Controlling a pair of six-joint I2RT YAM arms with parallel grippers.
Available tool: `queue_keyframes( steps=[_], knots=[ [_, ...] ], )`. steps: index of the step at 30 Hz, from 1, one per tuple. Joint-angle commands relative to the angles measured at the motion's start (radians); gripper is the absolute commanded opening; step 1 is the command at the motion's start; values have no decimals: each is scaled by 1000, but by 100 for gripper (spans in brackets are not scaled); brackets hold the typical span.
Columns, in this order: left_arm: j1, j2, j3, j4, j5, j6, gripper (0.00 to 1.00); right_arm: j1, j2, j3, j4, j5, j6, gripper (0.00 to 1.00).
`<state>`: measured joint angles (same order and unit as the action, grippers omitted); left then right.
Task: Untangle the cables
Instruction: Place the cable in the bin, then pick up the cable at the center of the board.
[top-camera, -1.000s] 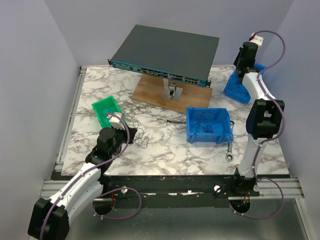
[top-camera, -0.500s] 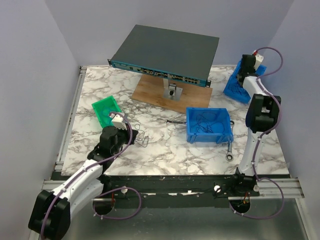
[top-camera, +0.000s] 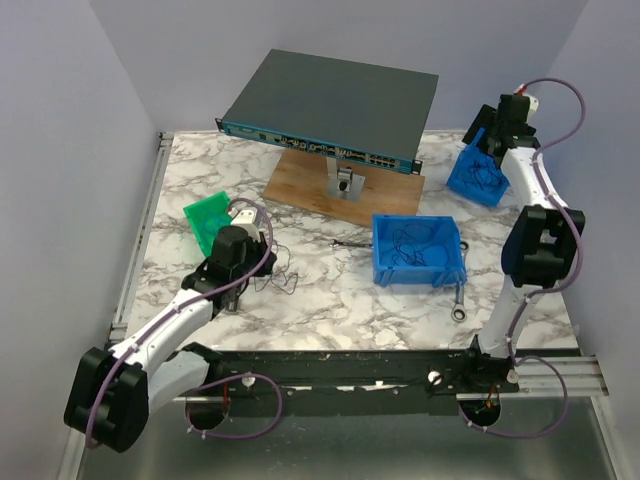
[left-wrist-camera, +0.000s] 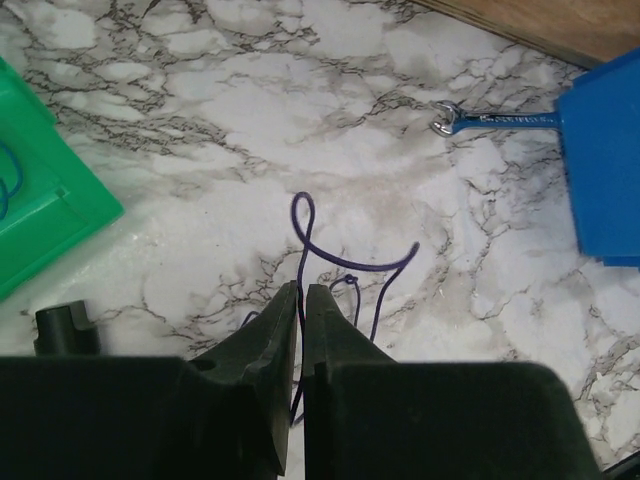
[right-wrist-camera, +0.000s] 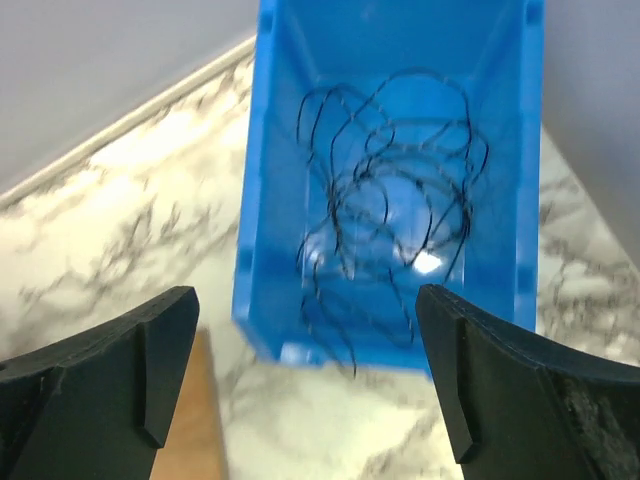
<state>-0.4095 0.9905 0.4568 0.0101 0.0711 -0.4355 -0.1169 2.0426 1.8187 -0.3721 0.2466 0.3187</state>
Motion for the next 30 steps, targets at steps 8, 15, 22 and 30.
queue_keyframes(
  steps=[8,15,22,30],
  knots=[
    [-20,-27,54,-250,-115,-118,15,111,-491,-492,127,-166,60,100],
    [-23,-42,113,-369,-167,-185,13,207,-741,-678,154,-193,112,100],
    [-24,-98,91,-406,-189,-254,9,343,-988,-844,141,-340,128,100],
    [-25,-108,61,-412,-181,-271,12,373,-1260,-976,135,-646,130,100]
  ],
)
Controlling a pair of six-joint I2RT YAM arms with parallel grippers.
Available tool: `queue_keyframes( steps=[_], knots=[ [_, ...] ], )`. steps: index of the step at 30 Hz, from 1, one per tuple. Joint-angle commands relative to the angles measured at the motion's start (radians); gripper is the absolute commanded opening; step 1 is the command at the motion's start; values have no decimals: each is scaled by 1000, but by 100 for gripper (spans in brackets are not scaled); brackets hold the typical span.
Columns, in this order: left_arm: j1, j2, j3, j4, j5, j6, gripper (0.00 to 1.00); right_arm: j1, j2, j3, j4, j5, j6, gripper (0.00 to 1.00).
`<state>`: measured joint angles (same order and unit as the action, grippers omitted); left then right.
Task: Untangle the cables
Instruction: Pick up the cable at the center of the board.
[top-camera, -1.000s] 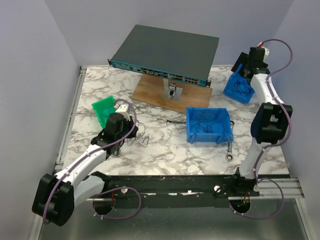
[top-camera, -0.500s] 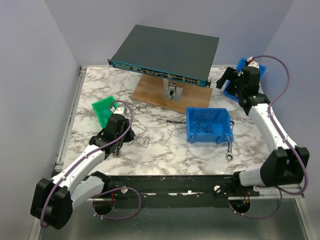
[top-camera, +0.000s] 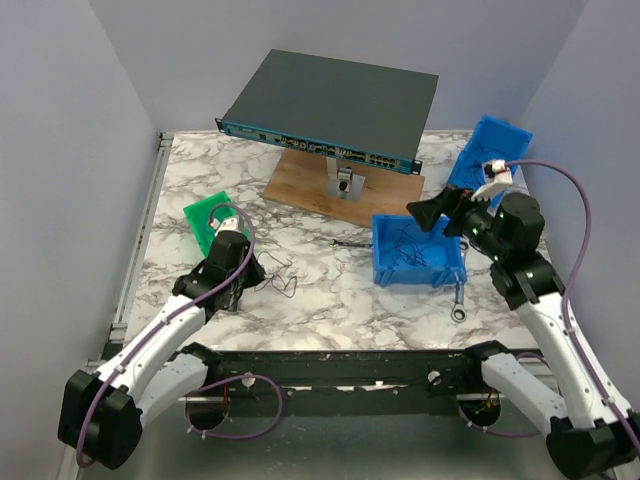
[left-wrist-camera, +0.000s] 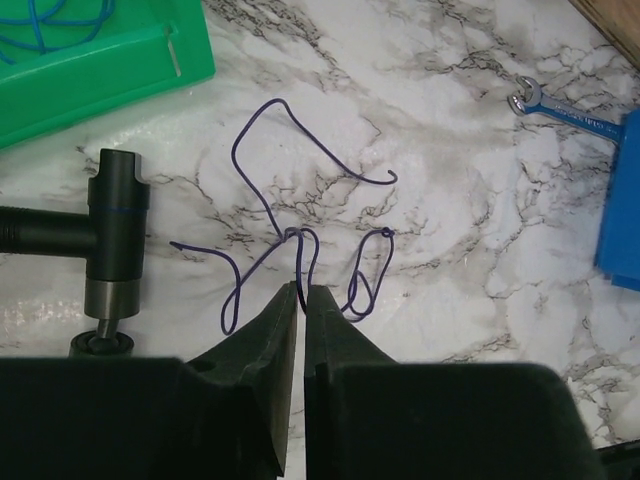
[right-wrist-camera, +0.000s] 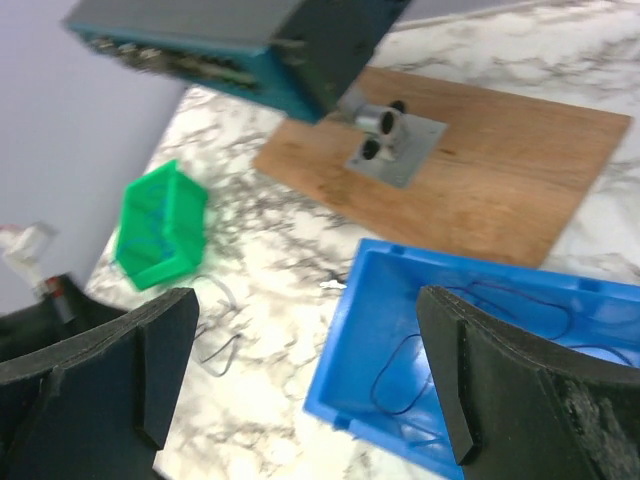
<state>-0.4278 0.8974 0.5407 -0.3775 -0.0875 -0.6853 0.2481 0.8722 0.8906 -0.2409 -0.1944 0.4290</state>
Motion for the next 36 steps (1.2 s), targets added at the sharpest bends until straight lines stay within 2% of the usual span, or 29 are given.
queue_keyframes(
  steps=[1,3,7,11,14,22,26,29,36],
  knots=[
    [-6,-19,-27,-29,-29,-14,15,8,-101,-57,14,-240,37,100],
    [-6,-29,-24,-55,-44,-11,22,12,-108,-90,51,-299,64,100],
    [-6,-94,-28,-79,-15,-25,47,50,-62,-137,112,-330,90,100],
    [-7,-179,-22,-118,9,-47,72,169,18,-136,174,-250,78,100],
    [-7,-238,2,-175,5,-68,97,268,122,-88,173,-175,32,100],
    [-8,-406,10,-235,-48,-94,99,487,331,-7,288,-60,15,100],
    [-6,-395,99,-390,-194,-145,99,592,438,47,287,61,-18,100],
    [-6,-369,211,-504,-247,-99,99,623,519,83,300,109,-23,100],
    [-5,-402,342,-578,-326,59,99,711,755,237,310,160,-43,100]
  ],
)
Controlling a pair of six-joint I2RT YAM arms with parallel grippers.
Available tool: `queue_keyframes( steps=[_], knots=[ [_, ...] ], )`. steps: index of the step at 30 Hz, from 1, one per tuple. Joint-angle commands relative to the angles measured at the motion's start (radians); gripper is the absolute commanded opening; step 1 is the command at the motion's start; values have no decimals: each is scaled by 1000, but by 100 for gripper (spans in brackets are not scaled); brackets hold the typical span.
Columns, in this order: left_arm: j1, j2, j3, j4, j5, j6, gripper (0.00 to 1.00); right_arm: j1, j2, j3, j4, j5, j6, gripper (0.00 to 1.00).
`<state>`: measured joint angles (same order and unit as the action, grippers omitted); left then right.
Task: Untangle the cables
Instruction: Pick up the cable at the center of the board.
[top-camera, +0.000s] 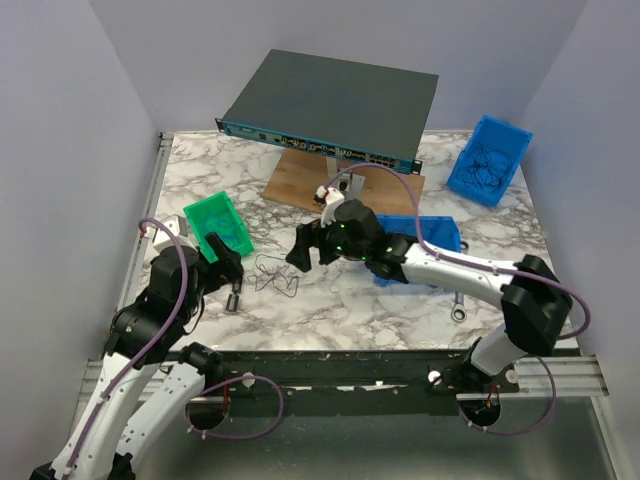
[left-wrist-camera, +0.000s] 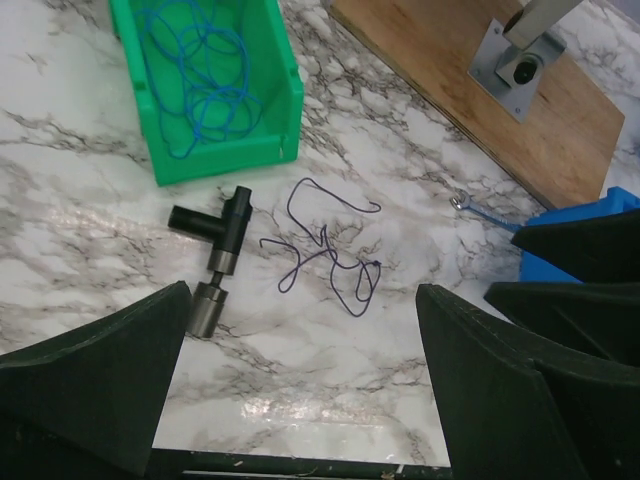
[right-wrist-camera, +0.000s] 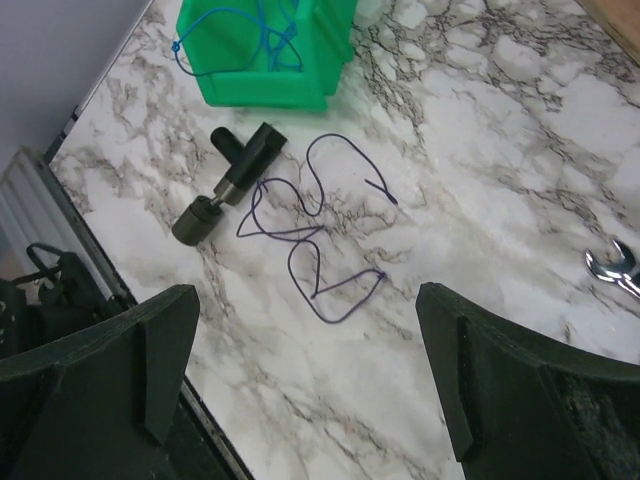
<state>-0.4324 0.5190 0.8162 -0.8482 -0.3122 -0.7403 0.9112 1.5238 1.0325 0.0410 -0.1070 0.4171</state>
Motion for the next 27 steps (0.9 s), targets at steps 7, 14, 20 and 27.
queue_keyframes(
  steps=[7,14,20,27],
  knots=[
    [0,-60,79,-125,-164,183,99,145,324,274,-39,178,-68,100],
    [0,-85,38,-98,-157,185,98,173,500,453,-141,140,-65,100],
    [0,-70,42,-94,-153,180,99,203,612,560,-234,223,-93,100],
    [0,-72,45,-84,-153,177,99,249,712,635,-311,290,-116,93]
  ],
)
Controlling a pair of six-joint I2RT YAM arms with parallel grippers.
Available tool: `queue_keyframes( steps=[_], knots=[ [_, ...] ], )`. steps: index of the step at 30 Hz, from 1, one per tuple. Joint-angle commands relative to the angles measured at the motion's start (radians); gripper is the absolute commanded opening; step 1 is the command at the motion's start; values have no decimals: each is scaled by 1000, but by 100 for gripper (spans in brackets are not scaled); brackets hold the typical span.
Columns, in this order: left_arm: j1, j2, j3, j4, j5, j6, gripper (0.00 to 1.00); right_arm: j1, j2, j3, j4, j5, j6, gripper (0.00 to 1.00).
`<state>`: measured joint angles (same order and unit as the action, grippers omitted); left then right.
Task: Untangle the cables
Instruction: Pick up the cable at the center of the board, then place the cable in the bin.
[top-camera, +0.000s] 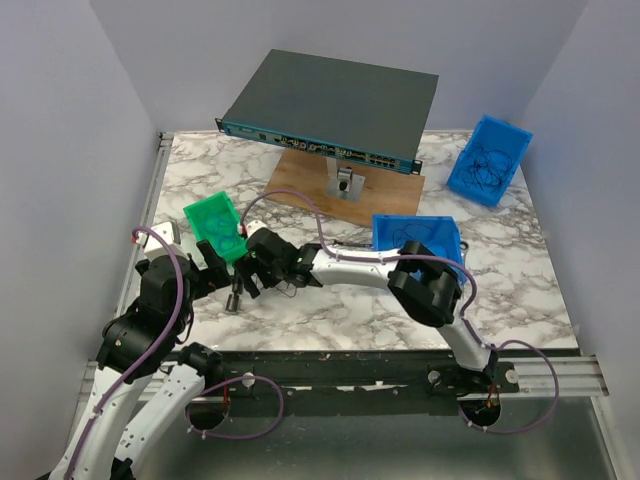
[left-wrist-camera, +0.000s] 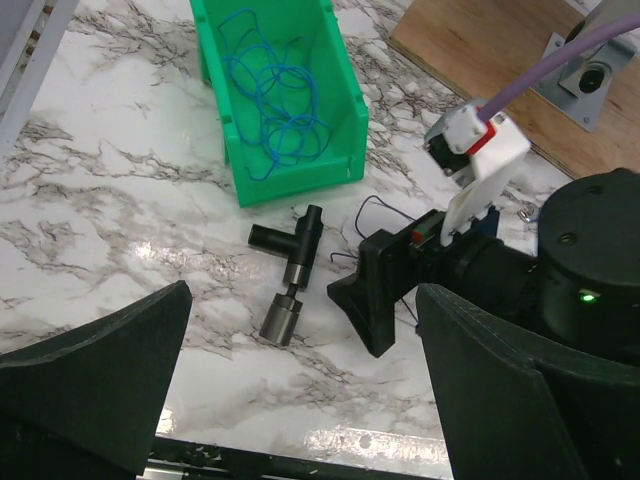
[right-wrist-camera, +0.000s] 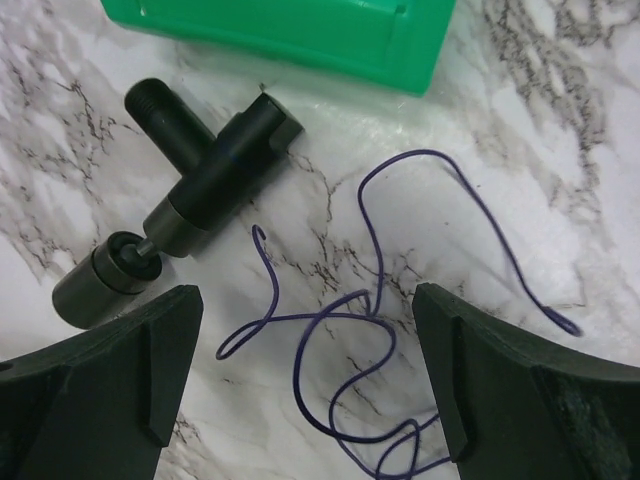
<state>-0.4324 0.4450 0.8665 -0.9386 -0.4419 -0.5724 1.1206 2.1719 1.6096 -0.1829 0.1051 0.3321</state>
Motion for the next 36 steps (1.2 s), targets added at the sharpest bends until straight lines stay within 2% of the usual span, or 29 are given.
queue_keyframes(
  steps=[1,2,3,4,5,6,7,13,18,21,25,30,36],
  knots=[
    [0,3,-4,9,-23,9,98,44,74,62,-99,96,-33,84],
    [0,3,-4,11,-20,9,99,45,79,62,-105,105,-34,76],
    [0,1,-3,12,-16,9,98,46,78,56,-107,105,-28,61],
    [0,1,-2,13,-10,10,98,46,70,42,-102,105,-25,44],
    [0,-1,-4,12,-6,10,98,46,52,22,-89,108,-19,22],
    [0,-1,-5,12,-3,9,98,46,26,-7,-73,114,-6,8],
    [0,-4,-7,12,2,8,98,46,-1,-38,-53,120,1,1],
    [0,-15,-32,35,76,39,97,40,-241,-253,29,169,20,1],
    [0,-10,-61,92,208,65,96,-10,-475,-391,-5,198,48,1],
    [0,1,-83,131,274,65,96,-56,-618,-428,-82,244,51,1],
    [0,34,-91,171,345,59,94,-143,-776,-447,-169,307,41,1],
    [-2,59,-105,211,401,29,94,-273,-878,-436,-325,391,66,1],
    [-2,54,-132,242,441,-8,92,-491,-948,-521,-368,316,109,1]
  ],
)
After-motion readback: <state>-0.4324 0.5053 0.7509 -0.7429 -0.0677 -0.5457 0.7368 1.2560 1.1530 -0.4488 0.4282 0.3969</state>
